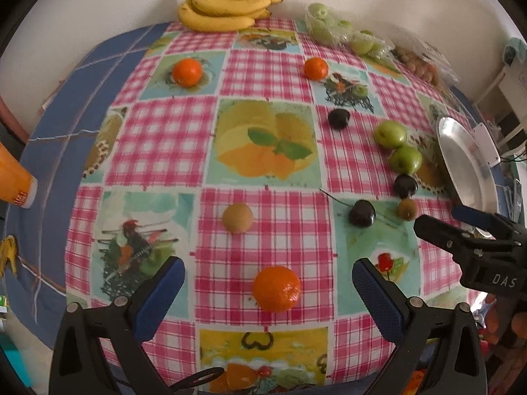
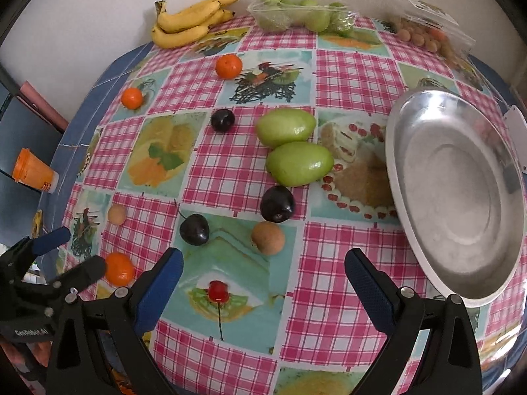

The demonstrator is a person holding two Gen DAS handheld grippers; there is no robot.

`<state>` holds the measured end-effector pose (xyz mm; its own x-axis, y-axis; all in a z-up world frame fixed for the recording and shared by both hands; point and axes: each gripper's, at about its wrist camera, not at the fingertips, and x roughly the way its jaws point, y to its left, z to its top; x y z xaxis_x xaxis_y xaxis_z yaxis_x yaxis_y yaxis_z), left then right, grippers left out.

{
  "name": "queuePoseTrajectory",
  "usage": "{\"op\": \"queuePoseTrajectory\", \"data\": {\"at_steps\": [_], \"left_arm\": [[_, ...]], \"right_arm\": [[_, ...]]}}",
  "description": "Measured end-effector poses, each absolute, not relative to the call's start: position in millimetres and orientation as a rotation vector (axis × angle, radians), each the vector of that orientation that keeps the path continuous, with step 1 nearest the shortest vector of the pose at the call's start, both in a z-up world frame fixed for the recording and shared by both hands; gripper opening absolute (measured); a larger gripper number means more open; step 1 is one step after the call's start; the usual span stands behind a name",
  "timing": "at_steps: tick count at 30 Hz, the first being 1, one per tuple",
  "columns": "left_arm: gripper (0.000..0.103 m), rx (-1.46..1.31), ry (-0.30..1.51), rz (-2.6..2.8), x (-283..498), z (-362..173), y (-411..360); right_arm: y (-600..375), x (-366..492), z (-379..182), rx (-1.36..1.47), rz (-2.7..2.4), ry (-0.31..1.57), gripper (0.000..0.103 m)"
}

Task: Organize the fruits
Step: 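Grasp the orange with the left tool while the right tool grasps the kiwi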

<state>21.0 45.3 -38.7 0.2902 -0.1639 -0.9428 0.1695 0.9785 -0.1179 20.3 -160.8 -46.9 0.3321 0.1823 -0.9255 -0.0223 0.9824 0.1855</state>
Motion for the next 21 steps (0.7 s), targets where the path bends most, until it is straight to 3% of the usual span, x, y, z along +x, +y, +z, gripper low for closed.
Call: {"op": "queuePoseTrajectory", "data": {"at_steps": [10,12,14,19,21], "left_arm": [[0.089,-0.003,1.313,-0.256,18,-55,41],[0.086,0.002,1.318,-0.256,17,-57,40],[0.080,0.001,1.326,-0.254,18,-59,40],[0.067,0.005,1.339,-0.253,18,-62,41],[0.067,0.010,1.347,-0.255,18,-64,39]], "right_arm": [[-160,28,-57,0.169,0.116,1.252,0.097],[-160,29,-59,0.167,0.113,1.257,0.089],[-158,31,-60,0.166,0.113,1.260,0.075],[-157,35,-65,0.172,0.120,1.270,0.059],[-156,38,-68,0.171,0.121,1.275,0.053]]}}
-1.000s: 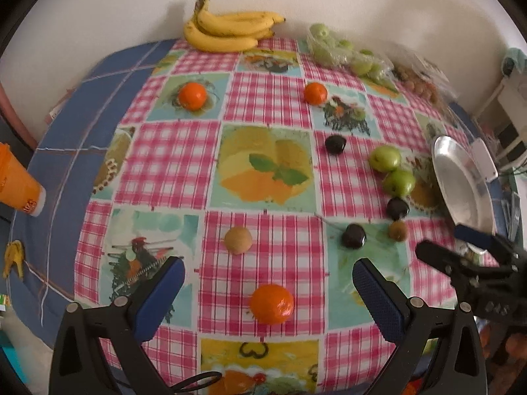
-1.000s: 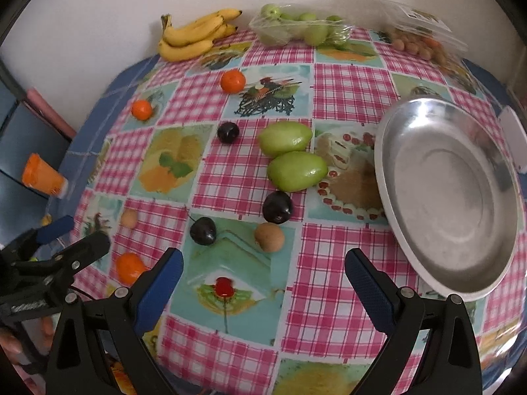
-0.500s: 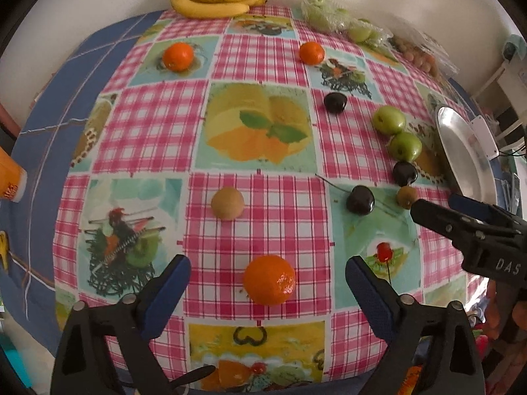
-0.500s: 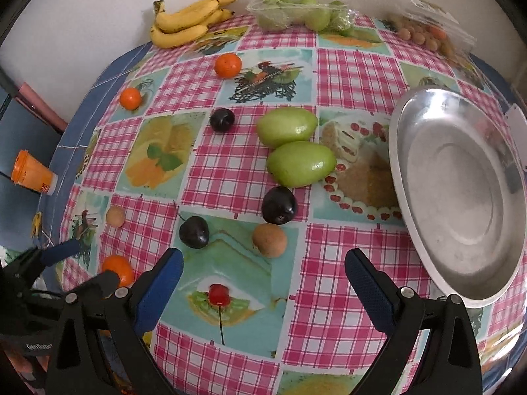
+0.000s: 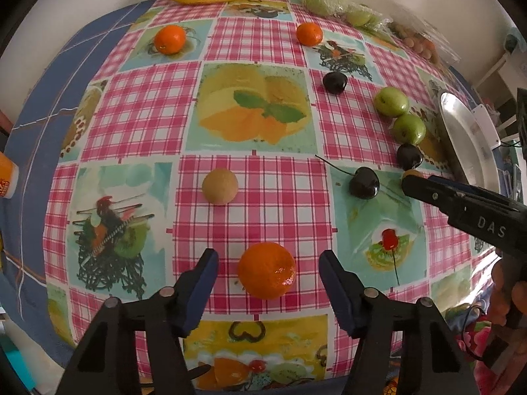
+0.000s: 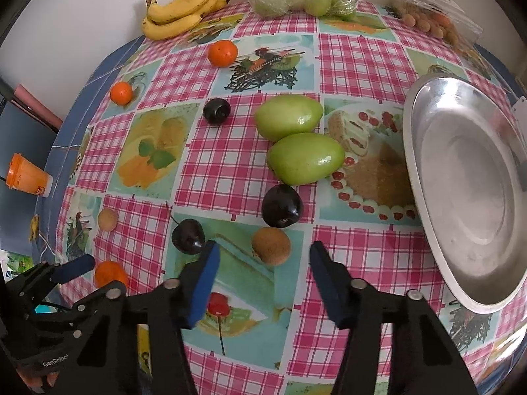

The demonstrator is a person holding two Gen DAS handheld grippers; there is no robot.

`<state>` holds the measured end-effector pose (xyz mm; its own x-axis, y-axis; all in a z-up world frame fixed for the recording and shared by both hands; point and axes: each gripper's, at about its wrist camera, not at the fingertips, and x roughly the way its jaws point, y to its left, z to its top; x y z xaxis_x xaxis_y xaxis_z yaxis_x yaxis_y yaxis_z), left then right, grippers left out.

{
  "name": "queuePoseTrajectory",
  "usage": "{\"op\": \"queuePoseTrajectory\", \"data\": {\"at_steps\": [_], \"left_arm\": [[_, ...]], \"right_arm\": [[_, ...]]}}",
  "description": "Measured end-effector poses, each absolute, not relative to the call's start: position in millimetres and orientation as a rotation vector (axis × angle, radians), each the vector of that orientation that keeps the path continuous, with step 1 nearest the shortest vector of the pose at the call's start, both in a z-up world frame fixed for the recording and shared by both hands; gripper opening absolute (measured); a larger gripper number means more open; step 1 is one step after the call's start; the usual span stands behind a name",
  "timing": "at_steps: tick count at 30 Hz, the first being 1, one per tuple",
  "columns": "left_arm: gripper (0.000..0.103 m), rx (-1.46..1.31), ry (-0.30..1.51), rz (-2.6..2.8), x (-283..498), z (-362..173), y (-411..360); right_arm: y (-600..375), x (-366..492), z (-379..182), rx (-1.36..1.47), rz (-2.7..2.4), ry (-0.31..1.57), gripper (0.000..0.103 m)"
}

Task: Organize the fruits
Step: 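Grasp the orange with the left tool while the right tool grasps the kiwi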

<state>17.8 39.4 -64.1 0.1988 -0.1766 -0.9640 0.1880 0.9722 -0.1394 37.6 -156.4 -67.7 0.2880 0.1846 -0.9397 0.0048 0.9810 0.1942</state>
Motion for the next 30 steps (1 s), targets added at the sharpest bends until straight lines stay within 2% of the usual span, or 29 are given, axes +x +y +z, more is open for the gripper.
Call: {"op": "queuePoseTrajectory", "data": {"at_steps": [4,6,8,17,21,30], "left_arm": [[0.057,0.012,1.358,-0.257,19,-67,38],[0.055,0.008,1.365,-0.253,19,-69,39],[0.053,0.004,1.368,-0.250,20,-70,41],[0.047,-0.008,1.384,-0.238,23,-78,45],[0.041,0.012,1.376,-0.231,26,-79,42],[0.040,0.034,1.358,-0.219,25,-74,42]], "right_arm": [[-157,40,-71,0.171,0.110,1.280,0.043],[-158,40,-72,0.172,0.108,1.281,0.042],[-158,42,-74,0.171,0.104,1.289,0.036],[-153,45,-81,0.143,0.099,1.295,0.030],[-150,44,-83,0.129,0.098,1.291,0.029],[-153,43,-77,0.146,0.111,1.282,0.027]]}}
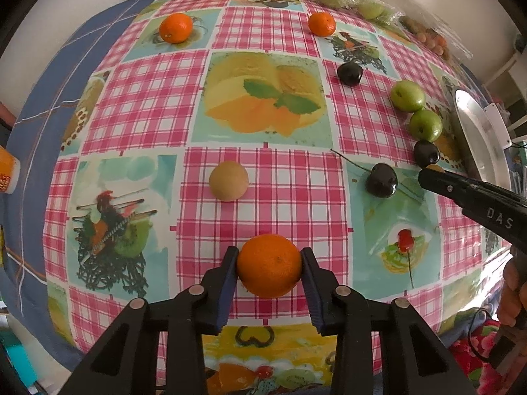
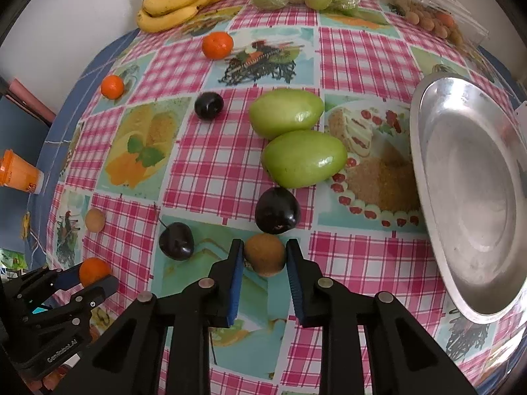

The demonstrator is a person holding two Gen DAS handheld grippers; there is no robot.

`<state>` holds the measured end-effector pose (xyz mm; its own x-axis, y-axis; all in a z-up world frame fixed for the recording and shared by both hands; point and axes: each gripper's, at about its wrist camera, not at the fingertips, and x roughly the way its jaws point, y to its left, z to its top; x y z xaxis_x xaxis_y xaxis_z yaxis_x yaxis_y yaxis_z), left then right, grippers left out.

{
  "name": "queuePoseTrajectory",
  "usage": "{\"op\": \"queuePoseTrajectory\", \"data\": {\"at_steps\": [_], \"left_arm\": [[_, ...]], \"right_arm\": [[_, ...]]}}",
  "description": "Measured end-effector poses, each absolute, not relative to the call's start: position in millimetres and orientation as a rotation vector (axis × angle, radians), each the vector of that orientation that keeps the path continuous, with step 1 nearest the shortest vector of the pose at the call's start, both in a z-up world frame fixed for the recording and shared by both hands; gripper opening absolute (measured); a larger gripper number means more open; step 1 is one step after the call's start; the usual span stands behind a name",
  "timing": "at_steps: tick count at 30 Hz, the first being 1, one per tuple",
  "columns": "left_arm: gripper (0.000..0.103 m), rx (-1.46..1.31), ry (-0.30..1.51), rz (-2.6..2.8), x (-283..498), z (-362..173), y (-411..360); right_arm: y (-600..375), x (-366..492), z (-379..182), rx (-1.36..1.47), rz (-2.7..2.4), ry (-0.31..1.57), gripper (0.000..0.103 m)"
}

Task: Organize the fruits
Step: 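Grasp the orange with the left tool while the right tool grasps the kiwi, then carry the orange and kiwi to the steel bowl and release both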

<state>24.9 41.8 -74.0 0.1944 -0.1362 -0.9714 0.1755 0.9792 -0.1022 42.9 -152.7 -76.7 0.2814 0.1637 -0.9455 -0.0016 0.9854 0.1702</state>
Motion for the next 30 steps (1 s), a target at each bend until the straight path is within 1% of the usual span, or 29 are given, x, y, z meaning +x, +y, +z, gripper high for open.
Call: {"op": "queuePoseTrajectory", "data": {"at_steps": [7,17,22,30], "left_arm": [[0.040,0.018,1.321,-0.209,37,-47,35],[0.040,0.009,1.280,-0.205,71,-20,-8],[0.040,-0.010,1.260,-0.207,77,-8,-30],[0.040,0.037,1.221,-0.273,79,-1,-90]], "right_arm": [[-157,40,-57,0.173,0.118,1.229,0.027],[-171,39,-39,0.197,0.101,1.193,0.027],[-196,36,-31,0.244,0.049,1.177,0.027],[-249,31,-29,0.298,-0.135,1.161,0.027]]}}
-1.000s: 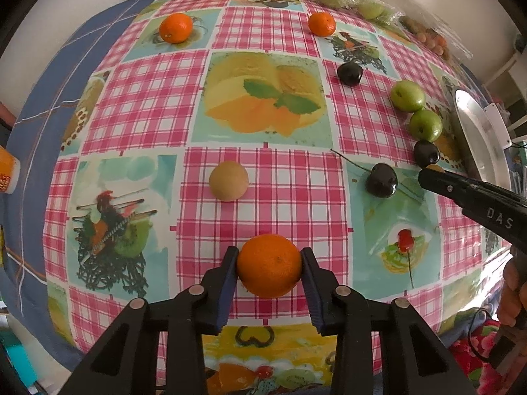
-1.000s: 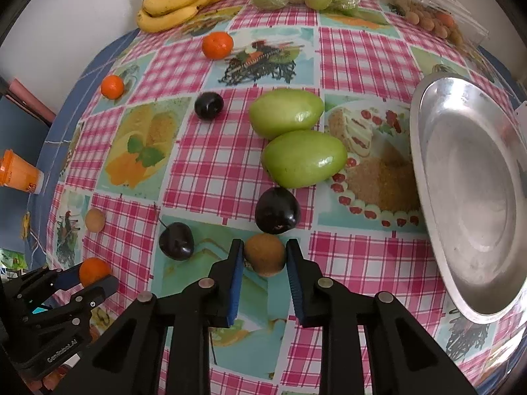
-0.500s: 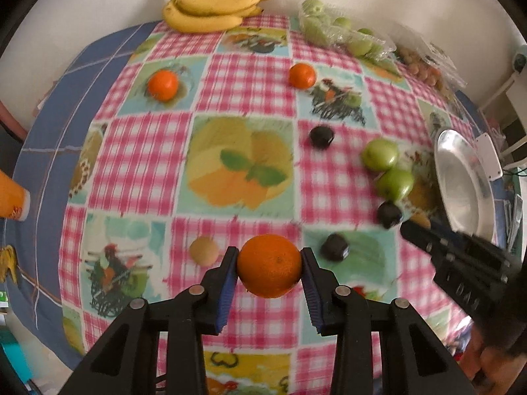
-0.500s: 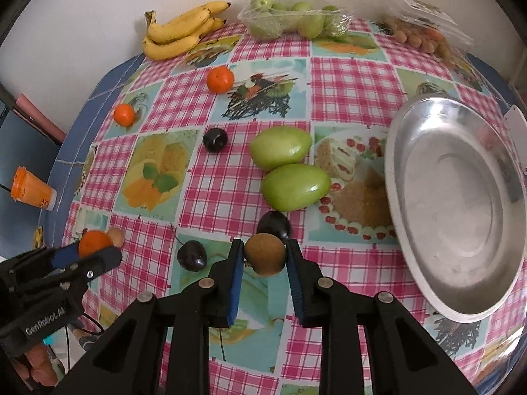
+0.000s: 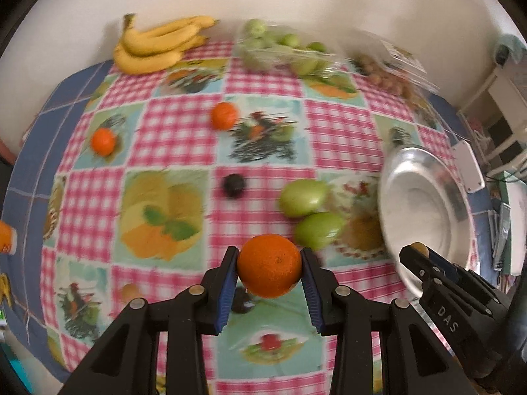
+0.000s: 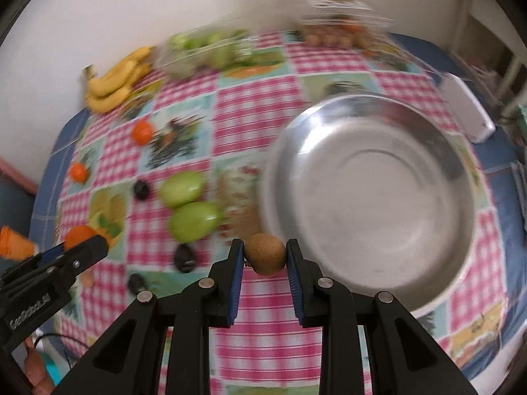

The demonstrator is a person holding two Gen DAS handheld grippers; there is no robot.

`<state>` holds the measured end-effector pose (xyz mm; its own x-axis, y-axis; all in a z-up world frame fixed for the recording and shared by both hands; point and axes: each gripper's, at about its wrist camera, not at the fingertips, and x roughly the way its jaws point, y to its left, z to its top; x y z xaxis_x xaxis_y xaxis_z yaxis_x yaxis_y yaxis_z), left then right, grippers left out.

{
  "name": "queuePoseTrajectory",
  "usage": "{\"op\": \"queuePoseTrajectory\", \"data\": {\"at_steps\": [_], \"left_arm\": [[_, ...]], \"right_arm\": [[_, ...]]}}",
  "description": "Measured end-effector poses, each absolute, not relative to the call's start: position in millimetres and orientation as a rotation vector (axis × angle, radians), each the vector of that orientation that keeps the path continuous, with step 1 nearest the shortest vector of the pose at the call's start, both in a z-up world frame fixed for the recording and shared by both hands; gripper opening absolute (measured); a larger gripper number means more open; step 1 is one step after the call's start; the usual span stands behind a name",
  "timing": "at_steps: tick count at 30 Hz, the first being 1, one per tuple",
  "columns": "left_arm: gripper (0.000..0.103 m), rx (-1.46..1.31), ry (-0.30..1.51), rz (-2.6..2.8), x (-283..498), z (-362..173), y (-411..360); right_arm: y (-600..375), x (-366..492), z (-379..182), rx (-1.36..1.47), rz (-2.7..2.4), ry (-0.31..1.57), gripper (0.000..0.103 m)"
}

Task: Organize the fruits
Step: 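Carry the orange and kiwi to the steel bowl and release both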

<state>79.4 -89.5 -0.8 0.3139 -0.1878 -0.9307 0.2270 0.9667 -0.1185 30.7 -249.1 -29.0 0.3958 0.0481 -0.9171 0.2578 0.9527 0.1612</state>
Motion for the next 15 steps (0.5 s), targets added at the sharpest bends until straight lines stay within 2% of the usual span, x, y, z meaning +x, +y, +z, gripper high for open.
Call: {"op": "queuePoseTrajectory", "data": {"at_steps": [15], "left_arm": [[0.040,0.101,1.179,-0.499,72,-15,-206]], "right_arm": [[-362,2,-39,0.532,-0.371,1.163,0.027]]}}
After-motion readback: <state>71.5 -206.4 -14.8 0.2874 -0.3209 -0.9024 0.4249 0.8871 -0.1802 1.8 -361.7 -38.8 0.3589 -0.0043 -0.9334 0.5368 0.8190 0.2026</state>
